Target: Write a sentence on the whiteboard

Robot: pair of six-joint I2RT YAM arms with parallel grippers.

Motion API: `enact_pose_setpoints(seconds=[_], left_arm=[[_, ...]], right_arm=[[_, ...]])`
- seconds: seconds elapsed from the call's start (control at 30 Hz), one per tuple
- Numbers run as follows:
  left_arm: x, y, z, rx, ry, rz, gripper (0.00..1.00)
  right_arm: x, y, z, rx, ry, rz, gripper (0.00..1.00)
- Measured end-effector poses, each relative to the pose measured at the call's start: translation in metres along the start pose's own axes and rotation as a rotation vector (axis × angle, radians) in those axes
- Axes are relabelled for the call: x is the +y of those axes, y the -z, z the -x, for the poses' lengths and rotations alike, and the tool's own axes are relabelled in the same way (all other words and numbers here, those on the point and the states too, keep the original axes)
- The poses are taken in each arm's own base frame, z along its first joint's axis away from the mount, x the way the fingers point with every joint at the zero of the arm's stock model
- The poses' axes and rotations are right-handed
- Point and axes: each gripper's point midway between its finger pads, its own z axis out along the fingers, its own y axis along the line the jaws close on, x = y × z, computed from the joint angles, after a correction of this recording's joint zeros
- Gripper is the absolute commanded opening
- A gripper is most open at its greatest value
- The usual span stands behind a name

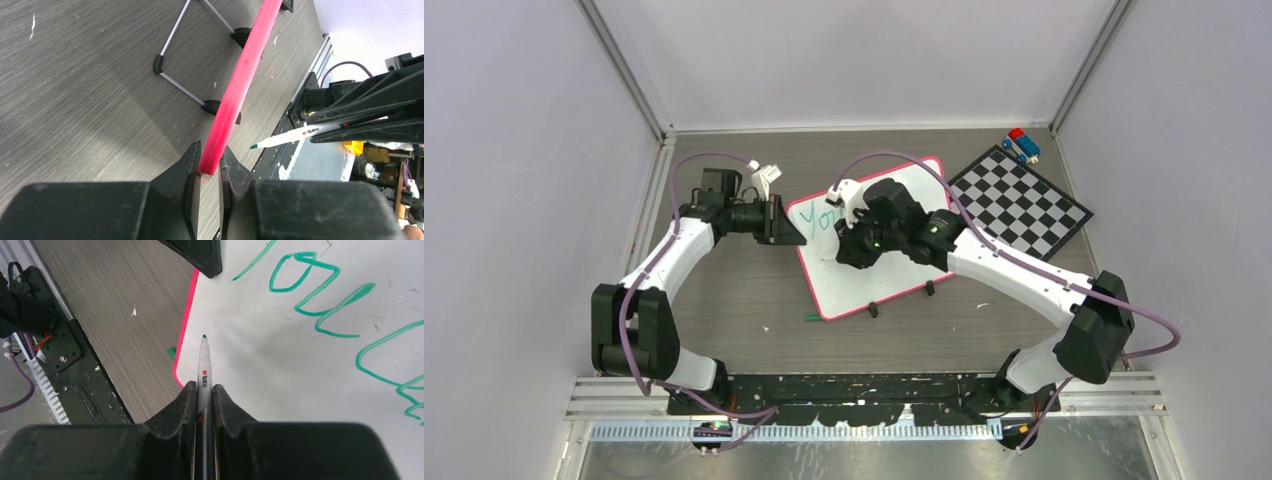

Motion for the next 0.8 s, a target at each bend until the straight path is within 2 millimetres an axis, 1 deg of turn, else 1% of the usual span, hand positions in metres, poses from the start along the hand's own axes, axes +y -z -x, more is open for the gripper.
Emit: enact_pose_setpoints(seconds=[0.2,0.33,0.63,0.8], left_arm=[[0.0,-0.001,0.004,-0.015,0.001,0.006,0.0],[0.001,-0.002,0.005,-0.017,0.002,0.01,0.0],[0.001,-0.002,0.005,-0.019,-0.001,0.01,0.0],[0.001,-0.002,0.005,-0.019,-0.001,0.01,0.0]], right_arm=[[0.004,-0.011,-0.005,0.019,0.025,-0.012,0.0],[0.005,-0.014,-0.007,0.024,0.04,-0.033,0.0],[-0.008,-0.014,-0.004,0.013,0.045,-0.105,0.0],[-0.013,-0.02,-0.009,0.031,0.043,-0.126,0.0]])
